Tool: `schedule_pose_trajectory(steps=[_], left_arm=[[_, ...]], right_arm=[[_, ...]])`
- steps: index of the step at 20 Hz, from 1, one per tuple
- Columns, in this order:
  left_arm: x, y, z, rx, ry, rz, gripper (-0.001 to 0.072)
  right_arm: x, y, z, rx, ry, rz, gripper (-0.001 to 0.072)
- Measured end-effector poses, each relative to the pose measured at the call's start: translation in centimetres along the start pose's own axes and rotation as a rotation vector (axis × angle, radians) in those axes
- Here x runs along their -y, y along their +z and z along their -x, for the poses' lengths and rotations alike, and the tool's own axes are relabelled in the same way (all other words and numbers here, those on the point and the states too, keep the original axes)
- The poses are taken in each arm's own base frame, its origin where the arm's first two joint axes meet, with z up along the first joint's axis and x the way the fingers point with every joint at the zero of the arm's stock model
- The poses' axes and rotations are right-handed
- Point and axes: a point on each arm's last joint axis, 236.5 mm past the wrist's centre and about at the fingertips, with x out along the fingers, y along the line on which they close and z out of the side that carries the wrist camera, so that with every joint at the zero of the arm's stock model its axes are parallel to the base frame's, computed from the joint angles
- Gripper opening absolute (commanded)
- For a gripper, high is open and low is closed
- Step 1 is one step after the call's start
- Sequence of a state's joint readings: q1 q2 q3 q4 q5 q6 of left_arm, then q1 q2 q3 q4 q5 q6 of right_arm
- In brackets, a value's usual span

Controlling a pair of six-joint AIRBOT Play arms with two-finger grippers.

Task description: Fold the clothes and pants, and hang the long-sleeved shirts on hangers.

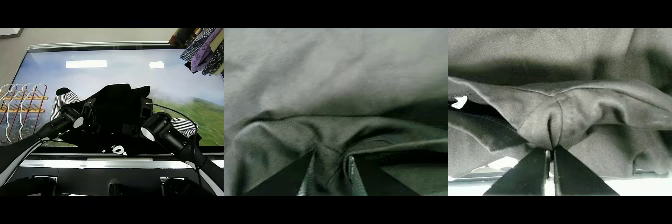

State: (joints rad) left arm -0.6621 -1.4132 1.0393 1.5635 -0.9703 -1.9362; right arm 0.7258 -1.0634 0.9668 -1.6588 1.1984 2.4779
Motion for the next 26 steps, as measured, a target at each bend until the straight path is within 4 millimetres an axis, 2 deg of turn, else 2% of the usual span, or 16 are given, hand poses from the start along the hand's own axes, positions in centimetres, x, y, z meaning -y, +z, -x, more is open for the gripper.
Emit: schedule_pose_trajectory(steps=[1,2,3,7,12,13,14,15,18,21,23,26], left_arm=[[-0.2,-0.3,0.1,-0.014,0.008,0.0,0.0288],[-0.3,-0.7,0.1,-0.032,0.016,-0.002,0.0415],[-0.4,-1.1,0.2,-0.049,0.024,-0.008,0.0481],[-0.1,-2.7,0.4,-0.107,0.043,-0.024,0.0481],[0.2,-3.4,0.5,-0.129,0.05,0.006,0.0478],[0.3,-3.2,0.5,-0.119,0.046,0.014,0.0432],[0.5,-2.8,0.4,-0.104,0.039,0.016,0.0295],[0.7,-2.5,0.3,-0.091,0.031,0.021,0.0028],[1.1,-1.6,0.0,-0.056,0.017,0.033,0.0033],[1.4,-0.3,0.8,-0.027,0.001,0.031,0.0032],[1.3,0.9,2.7,-0.019,-0.008,0.016,0.0032],[0.5,3.1,7.0,-0.001,-0.02,-0.022,0.0032]], right_arm=[[0.0,0.0,0.0,0.0,0.0,0.0,0.0045],[0.0,0.0,0.0,0.0,0.0,-0.002,0.0045],[0.0,0.0,0.0,0.0,0.001,-0.003,0.0045],[0.0,0.0,0.0,0.0,0.001,-0.004,0.0045],[0.0,0.0,0.0,-0.002,0.002,-0.008,0.0045],[0.0,0.0,0.0,-0.002,0.002,-0.008,0.0045],[0.0,0.0,0.0,-0.002,0.002,-0.008,0.0045],[0.0,0.0,0.0,-0.001,0.001,-0.008,0.0045],[0.0,0.0,0.0,0.001,0.0,-0.006,0.0045],[0.0,0.0,0.1,0.002,0.003,-0.007,0.0044],[-0.2,0.3,0.7,0.012,0.01,-0.009,0.0044],[-0.7,1.9,2.8,0.062,0.022,-0.015,0.0043]])
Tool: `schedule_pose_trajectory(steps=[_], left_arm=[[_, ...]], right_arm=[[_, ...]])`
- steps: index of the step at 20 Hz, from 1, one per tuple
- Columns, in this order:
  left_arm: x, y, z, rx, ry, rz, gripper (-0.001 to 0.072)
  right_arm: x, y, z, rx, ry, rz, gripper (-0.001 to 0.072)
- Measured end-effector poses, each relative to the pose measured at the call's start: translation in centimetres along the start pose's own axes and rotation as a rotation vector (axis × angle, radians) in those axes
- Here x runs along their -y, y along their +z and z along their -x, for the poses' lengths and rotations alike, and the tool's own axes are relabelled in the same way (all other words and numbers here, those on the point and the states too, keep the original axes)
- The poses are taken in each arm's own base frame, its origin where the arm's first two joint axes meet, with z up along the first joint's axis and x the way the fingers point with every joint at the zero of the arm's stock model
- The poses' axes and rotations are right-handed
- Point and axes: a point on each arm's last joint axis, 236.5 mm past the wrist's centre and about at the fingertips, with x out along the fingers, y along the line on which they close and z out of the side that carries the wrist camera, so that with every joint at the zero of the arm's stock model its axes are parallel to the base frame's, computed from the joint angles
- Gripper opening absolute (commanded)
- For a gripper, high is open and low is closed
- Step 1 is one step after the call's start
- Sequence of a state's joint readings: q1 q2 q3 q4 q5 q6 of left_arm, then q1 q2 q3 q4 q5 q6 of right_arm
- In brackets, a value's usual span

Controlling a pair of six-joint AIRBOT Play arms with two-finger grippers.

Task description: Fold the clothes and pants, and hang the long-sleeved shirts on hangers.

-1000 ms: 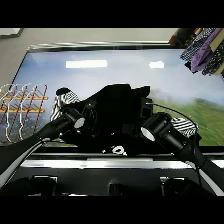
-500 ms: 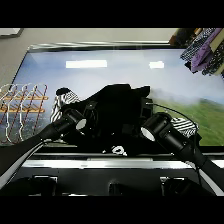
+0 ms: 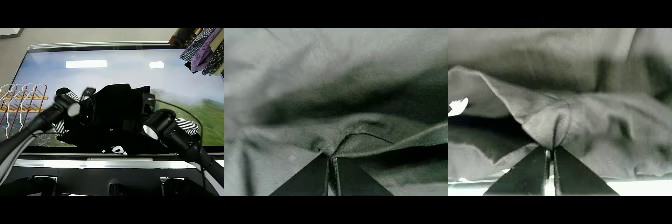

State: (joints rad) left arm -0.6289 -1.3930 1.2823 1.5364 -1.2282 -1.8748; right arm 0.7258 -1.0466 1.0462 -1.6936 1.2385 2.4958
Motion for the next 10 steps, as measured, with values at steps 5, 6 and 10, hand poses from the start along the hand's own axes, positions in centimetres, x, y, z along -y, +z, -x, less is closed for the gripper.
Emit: schedule_pose_trajectory(steps=[5,6,10], left_arm=[[-1.2,2.4,9.3,0.068,-0.019,-0.042,0.0033],[-1.3,2.6,11.0,0.087,-0.021,-0.045,0.0033],[-1.3,2.7,16.9,0.16,-0.044,-0.041,0.0033]], right_arm=[[-2.4,4.3,6.3,0.122,0.079,-0.013,0.0043],[-3.0,5.1,7.9,0.148,0.104,-0.015,0.0042],[-4.7,7.5,14.0,0.225,0.183,0.008,0.0043]])
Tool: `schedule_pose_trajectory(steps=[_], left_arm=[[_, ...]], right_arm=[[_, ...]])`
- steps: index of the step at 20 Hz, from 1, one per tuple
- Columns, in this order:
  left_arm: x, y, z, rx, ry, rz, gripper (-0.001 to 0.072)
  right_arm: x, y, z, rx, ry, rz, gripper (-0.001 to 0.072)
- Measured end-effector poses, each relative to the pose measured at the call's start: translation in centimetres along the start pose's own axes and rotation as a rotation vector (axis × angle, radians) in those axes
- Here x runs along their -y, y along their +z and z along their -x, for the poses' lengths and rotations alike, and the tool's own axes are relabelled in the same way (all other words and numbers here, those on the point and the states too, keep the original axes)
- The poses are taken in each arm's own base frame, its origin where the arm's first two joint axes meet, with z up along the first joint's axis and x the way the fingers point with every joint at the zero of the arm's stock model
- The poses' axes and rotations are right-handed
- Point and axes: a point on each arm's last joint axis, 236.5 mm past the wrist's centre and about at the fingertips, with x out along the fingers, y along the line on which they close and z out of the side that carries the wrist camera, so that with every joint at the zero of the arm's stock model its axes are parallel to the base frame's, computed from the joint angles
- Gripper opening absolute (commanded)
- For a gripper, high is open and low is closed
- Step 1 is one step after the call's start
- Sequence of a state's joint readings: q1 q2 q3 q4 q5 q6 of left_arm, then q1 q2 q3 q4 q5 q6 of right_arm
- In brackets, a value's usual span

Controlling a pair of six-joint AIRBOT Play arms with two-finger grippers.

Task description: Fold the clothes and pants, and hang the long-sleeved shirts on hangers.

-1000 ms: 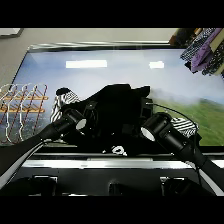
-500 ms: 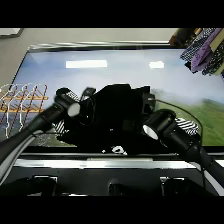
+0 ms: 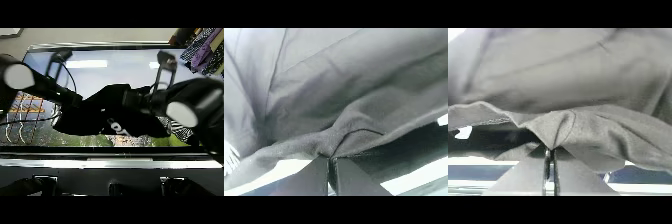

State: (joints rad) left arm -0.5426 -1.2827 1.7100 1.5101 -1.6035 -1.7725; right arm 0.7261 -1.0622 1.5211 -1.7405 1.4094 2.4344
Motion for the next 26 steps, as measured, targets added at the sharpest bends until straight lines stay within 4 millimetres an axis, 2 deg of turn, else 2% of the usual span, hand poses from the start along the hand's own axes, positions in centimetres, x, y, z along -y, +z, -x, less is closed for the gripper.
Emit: schedule_pose_trajectory(steps=[7,9,12,15,18,22,26], left_arm=[[0.7,-1.8,6.2,0.045,-0.044,0.064,0.0033],[1.2,-2.1,7.4,0.064,-0.07,0.091,0.0033],[1.6,-2.4,8.5,0.089,-0.094,0.115,0.0033],[1.7,-2.4,8.8,0.098,-0.101,0.131,0.0032],[1.2,-2.6,7.4,0.064,-0.08,0.146,0.0032],[1.1,-4.0,2.9,-0.04,-0.069,0.169,0.0032],[1.0,-6.0,-2.8,-0.138,-0.067,0.218,0.0033]], right_arm=[[-3.4,3.8,9.0,0.079,0.144,0.021,0.0043],[-4.6,4.0,10.6,0.08,0.201,0.022,0.0043],[-6.2,3.2,11.0,0.037,0.254,0.052,0.0043],[-5.2,1.8,10.5,-0.026,0.203,0.126,0.0042],[-2.1,0.5,9.0,-0.08,0.073,0.214,0.0042],[2.7,-3.3,4.5,-0.212,-0.107,0.265,0.0042],[5.8,-7.4,-0.5,-0.281,-0.177,0.206,0.0043]])
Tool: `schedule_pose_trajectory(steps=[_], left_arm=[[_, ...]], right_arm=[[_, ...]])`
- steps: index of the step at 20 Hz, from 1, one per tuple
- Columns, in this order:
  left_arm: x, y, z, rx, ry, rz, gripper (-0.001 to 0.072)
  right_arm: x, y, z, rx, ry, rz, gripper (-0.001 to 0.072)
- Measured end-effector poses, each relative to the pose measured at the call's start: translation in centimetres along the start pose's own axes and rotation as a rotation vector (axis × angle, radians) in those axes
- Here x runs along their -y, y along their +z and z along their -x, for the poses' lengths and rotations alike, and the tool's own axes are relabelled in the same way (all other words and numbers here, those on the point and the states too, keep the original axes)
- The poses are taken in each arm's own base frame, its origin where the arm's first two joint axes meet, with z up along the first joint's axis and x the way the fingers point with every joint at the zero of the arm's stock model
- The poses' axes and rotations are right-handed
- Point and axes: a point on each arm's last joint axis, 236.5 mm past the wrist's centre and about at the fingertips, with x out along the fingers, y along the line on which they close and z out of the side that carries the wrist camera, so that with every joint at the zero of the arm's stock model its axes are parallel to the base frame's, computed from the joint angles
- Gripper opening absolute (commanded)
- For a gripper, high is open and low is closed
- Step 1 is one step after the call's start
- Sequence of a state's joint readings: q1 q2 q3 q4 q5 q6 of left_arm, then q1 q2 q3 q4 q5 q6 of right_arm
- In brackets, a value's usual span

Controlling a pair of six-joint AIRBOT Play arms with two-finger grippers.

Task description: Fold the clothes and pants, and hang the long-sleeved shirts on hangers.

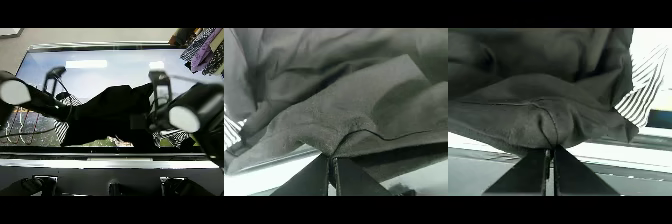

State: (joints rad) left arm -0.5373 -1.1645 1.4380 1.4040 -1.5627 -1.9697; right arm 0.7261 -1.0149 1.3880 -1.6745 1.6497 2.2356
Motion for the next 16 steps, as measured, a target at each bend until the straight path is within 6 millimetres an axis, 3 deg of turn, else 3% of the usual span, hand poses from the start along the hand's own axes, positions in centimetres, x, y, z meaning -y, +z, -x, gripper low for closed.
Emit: schedule_pose_trajectory(steps=[4,7,13,16], left_arm=[[-1.0,-2.2,-5.0,-0.088,0.012,0.035,0.0033],[-0.5,-3.9,-7.3,-0.131,0.005,0.026,0.0033],[0.4,-6.6,-10.4,-0.175,0.011,0.021,0.0034],[0.5,-7.1,-10.9,-0.179,0.016,0.034,0.0039]], right_arm=[[-0.5,-2.3,-4.7,-0.05,0.02,-0.078,0.0042],[-2.2,-3.5,-6.1,-0.042,0.045,-0.098,0.0042],[-2.7,-8.1,-8.9,-0.044,-0.058,-0.092,0.0042],[-2.8,-8.9,-9.6,-0.034,-0.074,-0.123,0.0042]])
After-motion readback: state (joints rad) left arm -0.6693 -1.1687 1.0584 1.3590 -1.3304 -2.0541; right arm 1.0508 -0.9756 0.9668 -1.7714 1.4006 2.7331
